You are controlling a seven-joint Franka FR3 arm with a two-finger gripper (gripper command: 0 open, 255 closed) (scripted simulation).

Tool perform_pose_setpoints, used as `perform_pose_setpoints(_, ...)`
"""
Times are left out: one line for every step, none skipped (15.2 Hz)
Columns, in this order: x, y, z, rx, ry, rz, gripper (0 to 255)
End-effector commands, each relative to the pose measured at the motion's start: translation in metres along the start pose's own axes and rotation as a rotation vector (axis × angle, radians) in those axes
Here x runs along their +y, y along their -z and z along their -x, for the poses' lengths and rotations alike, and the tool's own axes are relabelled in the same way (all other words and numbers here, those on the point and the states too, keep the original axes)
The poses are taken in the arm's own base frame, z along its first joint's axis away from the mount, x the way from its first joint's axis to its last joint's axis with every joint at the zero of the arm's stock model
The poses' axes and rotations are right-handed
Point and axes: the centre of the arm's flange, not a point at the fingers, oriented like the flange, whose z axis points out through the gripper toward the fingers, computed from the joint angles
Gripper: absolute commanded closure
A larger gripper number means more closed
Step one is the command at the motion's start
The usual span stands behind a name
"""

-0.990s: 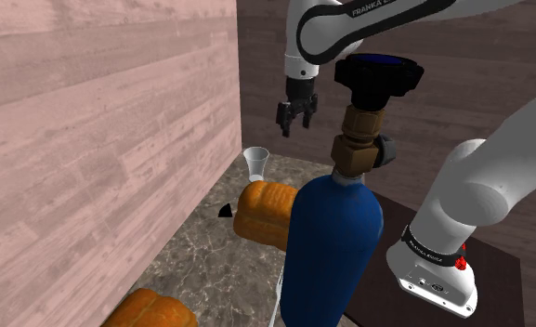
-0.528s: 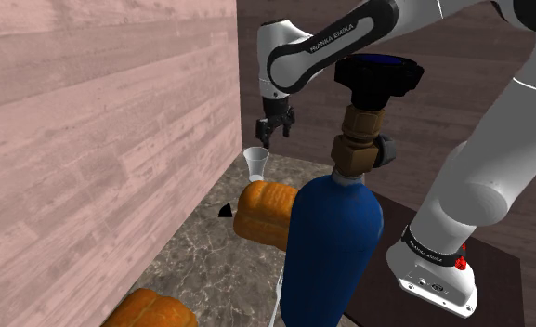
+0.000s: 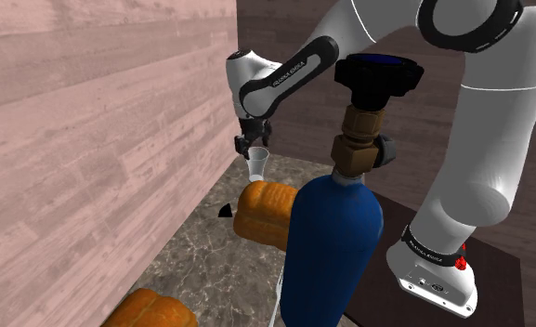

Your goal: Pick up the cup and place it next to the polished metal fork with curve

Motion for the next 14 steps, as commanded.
perform_pose_setpoints(-0.01, -0.016, -0.019, 0.005, 0.003, 0.027, 0)
perform_pose_setpoints(-0.015, -0.024, -0.029, 0.008, 0.005, 0.04, 0)
perform_pose_setpoints(-0.019, -0.032, -0.039, 0.01, 0.006, 0.053, 0)
perform_pose_setpoints(-0.023, -0.04, -0.048, 0.012, 0.007, 0.064, 0)
perform_pose_setpoints(-0.023, -0.045, -0.048, 0.012, 0.007, 0.064, 0)
perform_pose_setpoints(-0.023, -0.05, -0.048, 0.012, 0.007, 0.064, 0)
perform_pose_setpoints(-0.022, -0.056, -0.048, 0.012, 0.007, 0.064, 0)
perform_pose_setpoints(-0.022, -0.061, -0.048, 0.012, 0.007, 0.064, 0)
perform_pose_setpoints(-0.022, -0.066, -0.048, 0.012, 0.007, 0.064, 0)
perform_pose_setpoints(-0.021, -0.072, -0.048, 0.012, 0.007, 0.064, 0)
perform_pose_setpoints(-0.021, -0.077, -0.048, 0.012, 0.007, 0.064, 0)
perform_pose_setpoints(-0.021, -0.08, -0.048, 0.012, 0.007, 0.064, 0)
perform_pose_setpoints(-0.021, -0.08, -0.048, 0.012, 0.007, 0.064, 0)
perform_pose_setpoints(-0.021, -0.08, -0.048, 0.012, 0.007, 0.064, 0)
